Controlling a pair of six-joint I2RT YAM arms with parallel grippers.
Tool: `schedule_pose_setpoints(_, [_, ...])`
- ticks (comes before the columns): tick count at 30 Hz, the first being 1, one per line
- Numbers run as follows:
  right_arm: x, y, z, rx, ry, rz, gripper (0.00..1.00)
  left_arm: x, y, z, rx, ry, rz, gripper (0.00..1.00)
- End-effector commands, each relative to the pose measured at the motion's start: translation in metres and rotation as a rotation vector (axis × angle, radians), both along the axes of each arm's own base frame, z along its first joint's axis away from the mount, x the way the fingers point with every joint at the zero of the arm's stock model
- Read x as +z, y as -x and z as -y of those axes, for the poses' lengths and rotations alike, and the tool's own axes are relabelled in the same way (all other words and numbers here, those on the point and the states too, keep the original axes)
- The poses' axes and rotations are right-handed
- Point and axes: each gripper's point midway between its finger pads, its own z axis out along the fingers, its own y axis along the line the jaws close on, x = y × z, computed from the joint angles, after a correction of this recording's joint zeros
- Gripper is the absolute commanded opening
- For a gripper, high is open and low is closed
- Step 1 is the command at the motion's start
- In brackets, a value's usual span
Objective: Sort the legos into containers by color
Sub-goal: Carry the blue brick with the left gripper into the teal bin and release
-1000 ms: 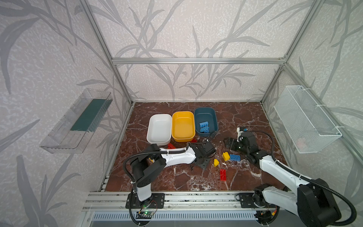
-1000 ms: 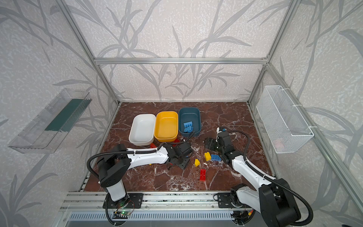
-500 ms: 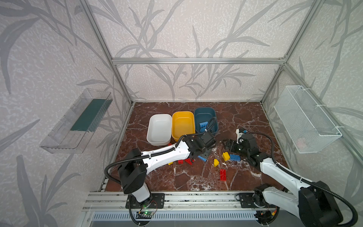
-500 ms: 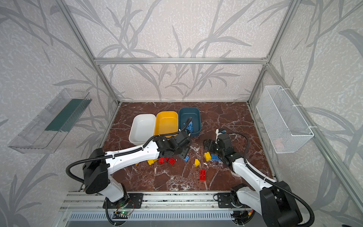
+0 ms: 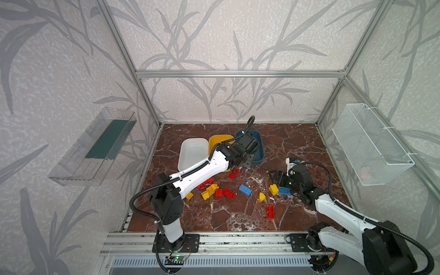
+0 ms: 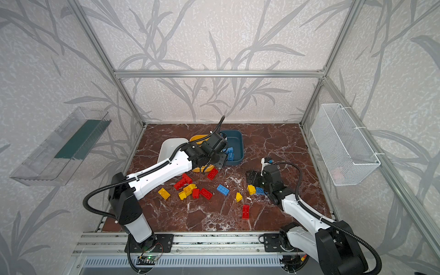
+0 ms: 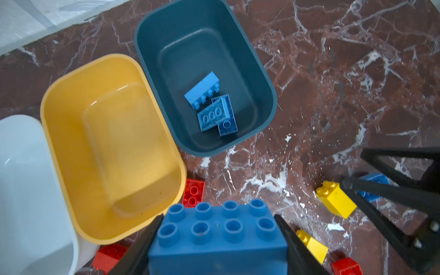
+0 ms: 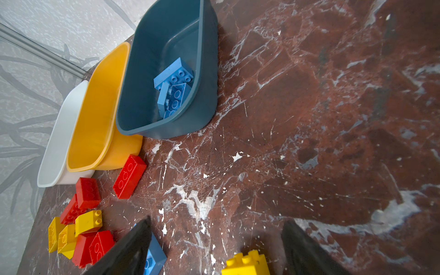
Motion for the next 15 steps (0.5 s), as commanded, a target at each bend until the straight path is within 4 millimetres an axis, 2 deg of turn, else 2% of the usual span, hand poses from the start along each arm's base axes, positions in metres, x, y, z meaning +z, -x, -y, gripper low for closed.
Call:
schedule_pose_setpoints(1, [0.012, -0.002, 0.000, -0.008, -0.011, 0.050, 0.87, -0.001, -0.016, 0.002, -0.022, -0.035, -0.018, 0.50])
schedule_pose_setpoints(8, [0.016, -0.001, 0.007, -0.034, 0.007, 0.083, 0.87, -0.008, -0.060, 0.021, -0.021, -0.007, -0.029, 0.50])
schedule_pose_setpoints(15, [0.005, -0.004, 0.005, -0.034, 0.014, 0.053, 0.87, -0.038, -0.095, 0.037, -0.022, 0.007, -0.082, 0.49])
